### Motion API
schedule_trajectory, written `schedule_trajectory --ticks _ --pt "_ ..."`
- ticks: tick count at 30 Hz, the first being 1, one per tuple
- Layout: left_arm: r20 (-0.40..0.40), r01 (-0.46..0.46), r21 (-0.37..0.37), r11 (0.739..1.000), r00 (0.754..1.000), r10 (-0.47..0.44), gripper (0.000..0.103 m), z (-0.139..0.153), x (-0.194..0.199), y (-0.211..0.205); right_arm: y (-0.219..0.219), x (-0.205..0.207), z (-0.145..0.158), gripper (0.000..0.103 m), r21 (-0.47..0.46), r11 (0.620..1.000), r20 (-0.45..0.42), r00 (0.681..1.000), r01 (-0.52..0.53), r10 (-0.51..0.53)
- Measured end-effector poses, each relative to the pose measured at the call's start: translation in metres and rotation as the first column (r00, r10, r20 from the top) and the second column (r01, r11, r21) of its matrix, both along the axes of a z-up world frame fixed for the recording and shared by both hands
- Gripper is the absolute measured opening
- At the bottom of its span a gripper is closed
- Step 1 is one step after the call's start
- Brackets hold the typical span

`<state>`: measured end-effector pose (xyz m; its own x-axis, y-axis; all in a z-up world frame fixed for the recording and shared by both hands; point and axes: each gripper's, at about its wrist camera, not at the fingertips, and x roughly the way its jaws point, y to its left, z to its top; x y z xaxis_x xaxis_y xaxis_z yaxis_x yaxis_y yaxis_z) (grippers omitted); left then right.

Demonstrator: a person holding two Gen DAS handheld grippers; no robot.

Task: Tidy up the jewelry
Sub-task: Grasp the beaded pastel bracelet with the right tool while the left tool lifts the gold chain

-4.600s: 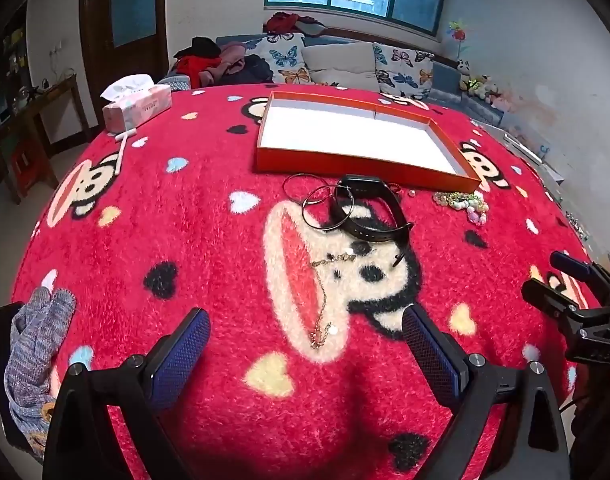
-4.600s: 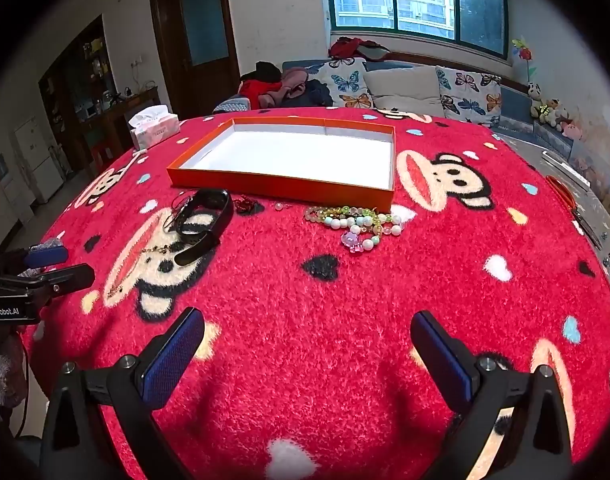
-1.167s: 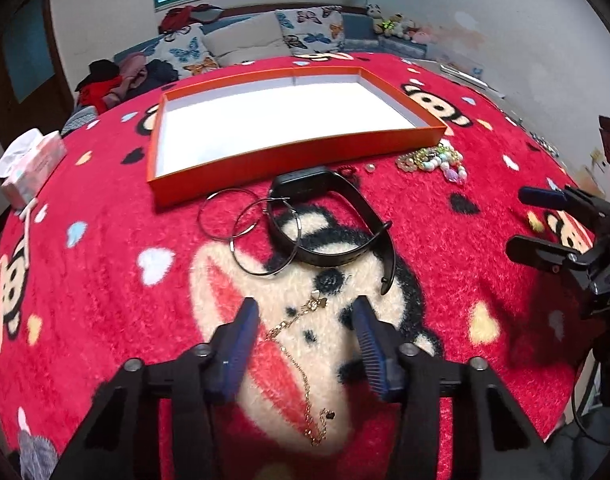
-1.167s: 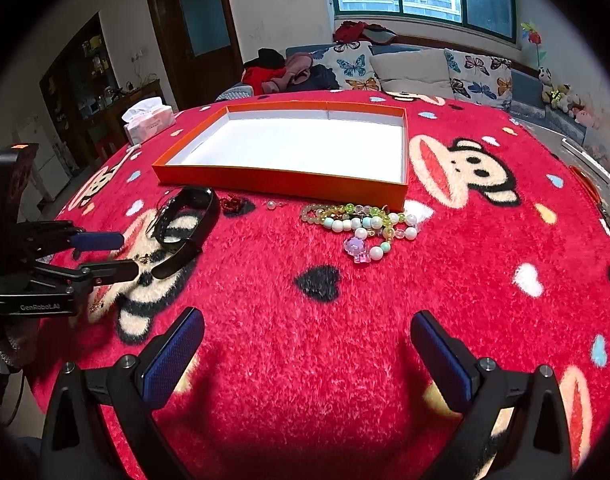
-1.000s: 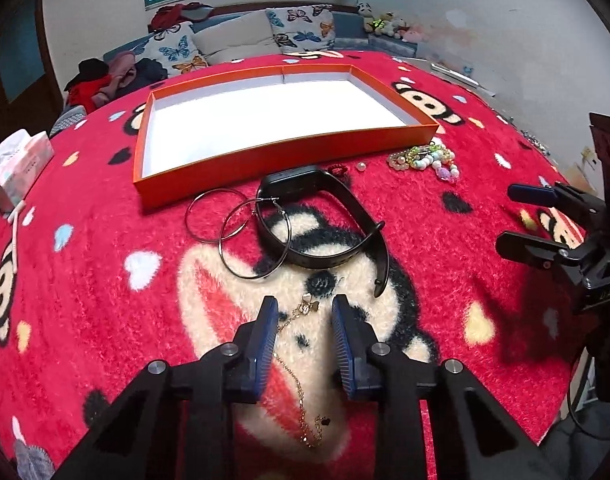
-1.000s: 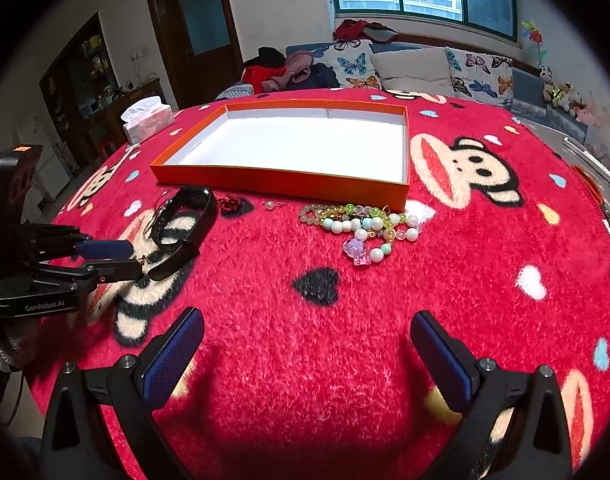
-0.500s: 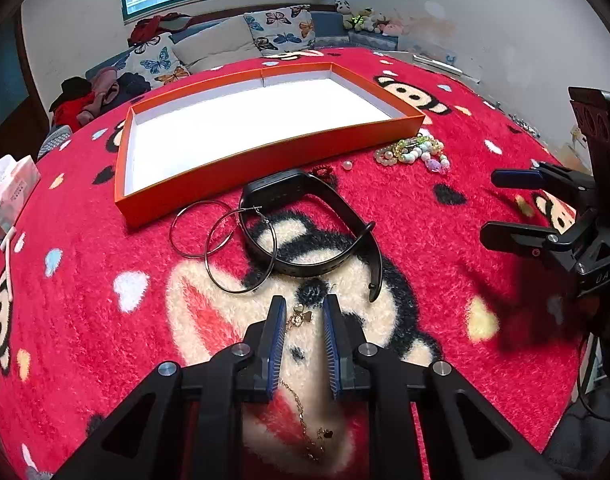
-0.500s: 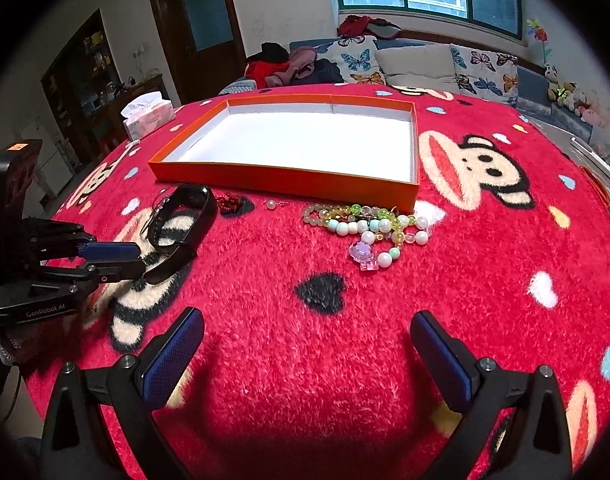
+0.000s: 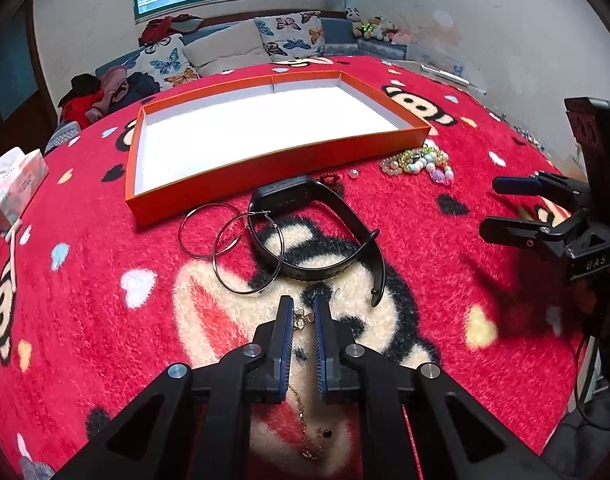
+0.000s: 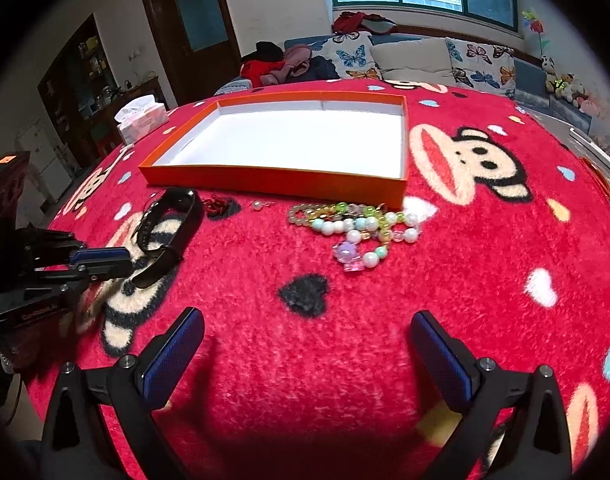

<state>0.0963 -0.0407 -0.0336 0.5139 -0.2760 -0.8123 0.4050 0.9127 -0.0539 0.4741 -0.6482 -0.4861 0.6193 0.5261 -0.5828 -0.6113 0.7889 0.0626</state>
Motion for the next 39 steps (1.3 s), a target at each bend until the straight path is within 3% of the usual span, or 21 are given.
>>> schedule_trajectory --ticks 10,13,18,26,34,39 --pt "0.003 -0.021 -0.031 0.999 1.0 0.021 0.01 0.007 -0.003 0.004 -0.008 0.025 0.008 0.103 0.015 1.0 -0.027 0.999 0.026 -0.026" --pt "0.002 -0.022 -0.034 0.999 1.0 0.022 0.01 0.008 -0.003 0.004 -0.007 0.029 0.01 0.092 0.016 1.0 -0.031 0.999 0.022 -0.021" --pt "-0.003 -0.022 -0.032 0.999 1.0 0.022 0.01 0.008 -0.003 0.004 -0.008 0.037 0.009 0.065 0.04 0.999 -0.061 0.998 0.03 -0.028" --pt "-0.008 -0.018 -0.028 0.999 1.0 0.018 0.01 0.006 -0.001 0.002 -0.017 0.049 0.01 0.039 0.099 0.992 -0.109 0.992 0.081 -0.07" --pt "-0.007 -0.012 -0.026 1.0 1.0 0.012 0.01 0.006 -0.002 0.0 -0.012 0.06 0.008 0.03 0.09 0.987 -0.131 0.984 0.132 -0.12" --pt "-0.006 -0.016 -0.028 0.999 1.0 0.016 0.01 0.007 -0.003 0.0 -0.01 0.061 0.006 0.016 0.078 0.986 -0.119 0.983 0.149 -0.14"
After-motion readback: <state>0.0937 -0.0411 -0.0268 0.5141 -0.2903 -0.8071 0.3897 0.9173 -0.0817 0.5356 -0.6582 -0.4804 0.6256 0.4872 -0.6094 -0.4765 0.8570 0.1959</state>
